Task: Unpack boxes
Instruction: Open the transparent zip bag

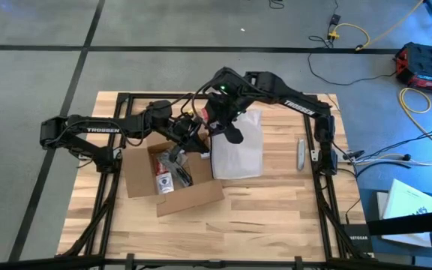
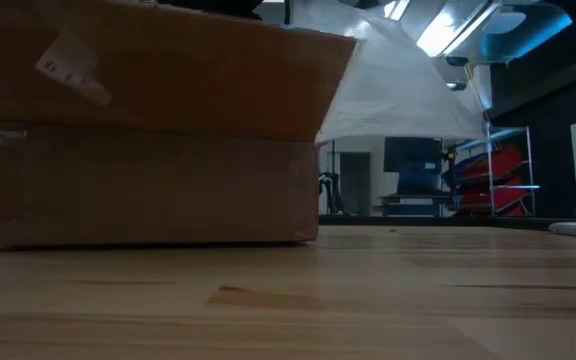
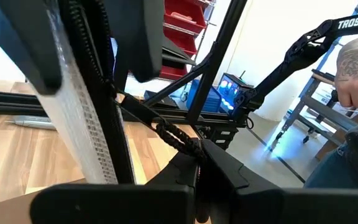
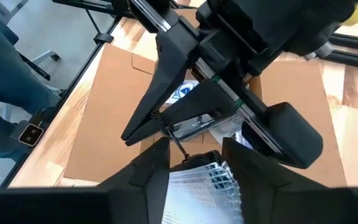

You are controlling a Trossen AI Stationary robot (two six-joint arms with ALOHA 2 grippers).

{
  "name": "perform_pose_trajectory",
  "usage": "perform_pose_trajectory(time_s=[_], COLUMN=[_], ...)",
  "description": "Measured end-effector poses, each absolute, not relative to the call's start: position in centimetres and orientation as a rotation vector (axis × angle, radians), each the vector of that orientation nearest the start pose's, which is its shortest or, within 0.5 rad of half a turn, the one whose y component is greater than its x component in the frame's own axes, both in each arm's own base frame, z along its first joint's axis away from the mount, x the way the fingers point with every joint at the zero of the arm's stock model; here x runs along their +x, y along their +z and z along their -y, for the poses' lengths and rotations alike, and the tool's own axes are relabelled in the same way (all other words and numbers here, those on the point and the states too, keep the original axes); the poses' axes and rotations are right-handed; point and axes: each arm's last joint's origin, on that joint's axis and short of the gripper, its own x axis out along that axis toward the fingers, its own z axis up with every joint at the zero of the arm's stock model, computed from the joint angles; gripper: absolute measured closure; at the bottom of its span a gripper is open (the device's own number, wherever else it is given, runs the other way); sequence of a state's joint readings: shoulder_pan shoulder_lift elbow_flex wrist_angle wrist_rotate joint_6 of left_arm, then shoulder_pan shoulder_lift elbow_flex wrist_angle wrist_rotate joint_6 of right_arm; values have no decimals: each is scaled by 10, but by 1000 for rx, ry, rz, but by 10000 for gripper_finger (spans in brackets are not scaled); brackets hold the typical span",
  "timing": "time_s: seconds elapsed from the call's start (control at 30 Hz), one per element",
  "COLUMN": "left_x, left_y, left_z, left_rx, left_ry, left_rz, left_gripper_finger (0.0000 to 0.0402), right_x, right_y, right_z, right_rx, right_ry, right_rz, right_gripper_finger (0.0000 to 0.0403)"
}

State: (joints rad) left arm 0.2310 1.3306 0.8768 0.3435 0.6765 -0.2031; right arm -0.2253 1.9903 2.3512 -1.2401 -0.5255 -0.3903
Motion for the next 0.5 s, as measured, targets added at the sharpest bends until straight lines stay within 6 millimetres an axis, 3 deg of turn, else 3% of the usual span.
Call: perform_pose_trajectory(time_s=[0.27, 0.5], left_x=[290, 290], left_y=[297, 295], left_z=[-50, -50], left_rx=[-249, -255], left_ry=[-433, -427], left_rz=[-145, -163], left_gripper_finger=[402, 402], right_x=[383, 377], right_y=[412, 418], right_z=[76, 76], right_rx=[-58, -83], right_ry=[449, 430], right_rz=[-800, -796], right_gripper_finger=[392, 400])
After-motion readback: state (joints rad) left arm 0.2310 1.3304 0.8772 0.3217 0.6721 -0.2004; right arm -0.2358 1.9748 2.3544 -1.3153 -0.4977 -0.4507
